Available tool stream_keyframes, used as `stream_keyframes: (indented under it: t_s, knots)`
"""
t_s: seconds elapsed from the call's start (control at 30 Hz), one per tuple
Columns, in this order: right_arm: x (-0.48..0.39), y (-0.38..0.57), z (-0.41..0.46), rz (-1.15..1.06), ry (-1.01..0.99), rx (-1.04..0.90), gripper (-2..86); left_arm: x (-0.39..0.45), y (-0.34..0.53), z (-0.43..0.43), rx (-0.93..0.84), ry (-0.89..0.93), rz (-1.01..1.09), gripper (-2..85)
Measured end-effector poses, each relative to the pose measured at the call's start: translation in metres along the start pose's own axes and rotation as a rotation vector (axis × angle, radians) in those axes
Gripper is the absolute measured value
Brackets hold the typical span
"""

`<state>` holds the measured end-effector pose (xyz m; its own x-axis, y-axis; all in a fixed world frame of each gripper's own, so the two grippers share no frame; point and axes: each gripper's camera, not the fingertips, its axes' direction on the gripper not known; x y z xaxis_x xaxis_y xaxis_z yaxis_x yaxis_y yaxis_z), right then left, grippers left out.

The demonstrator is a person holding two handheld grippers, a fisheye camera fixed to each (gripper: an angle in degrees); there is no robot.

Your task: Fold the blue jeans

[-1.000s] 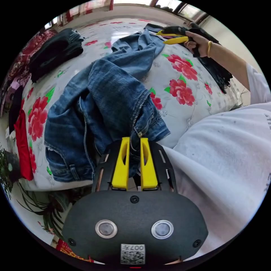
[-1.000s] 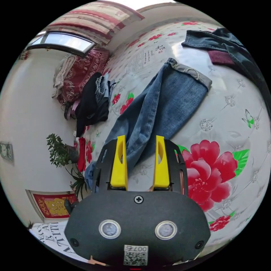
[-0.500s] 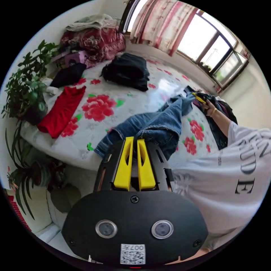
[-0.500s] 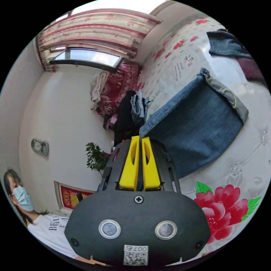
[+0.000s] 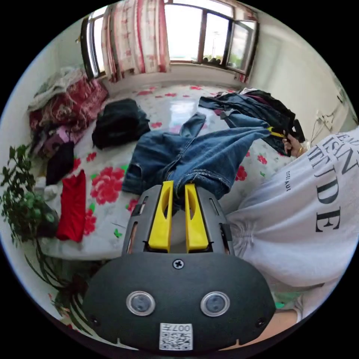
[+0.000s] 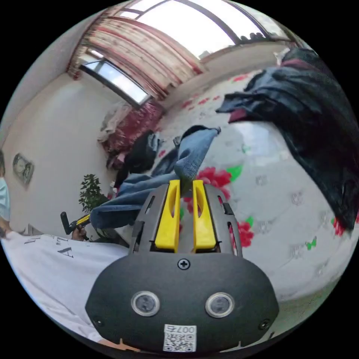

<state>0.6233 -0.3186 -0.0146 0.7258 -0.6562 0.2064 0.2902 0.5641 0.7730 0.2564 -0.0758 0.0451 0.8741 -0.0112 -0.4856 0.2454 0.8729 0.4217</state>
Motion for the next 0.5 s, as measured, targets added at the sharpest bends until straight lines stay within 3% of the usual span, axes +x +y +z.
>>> stream_keyframes:
  t_s: [0.07, 0.17, 0.27, 0.5]
  knots:
    - [0.04, 0.043, 0.019, 0.164, 0.054, -0.105, 4.5, -0.005, 0.028, 0.038, -0.093, 0.004, -0.165, 5.8]
    - [0.07, 0.077, 0.007, 0.298, 0.024, -0.025, 6.2, -0.017, 0.074, 0.06, -0.128, -0.003, -0.419, 5.6]
    - [0.073, 0.06, -0.007, 0.263, 0.112, 0.058, 7.5, -0.042, 0.099, 0.058, -0.06, 0.077, -0.6, 6.5]
    - [0.108, -0.014, 0.045, 0.297, 0.148, 0.004, 8.5, -0.08, 0.1, 0.111, -0.01, 0.348, -0.804, 9.7]
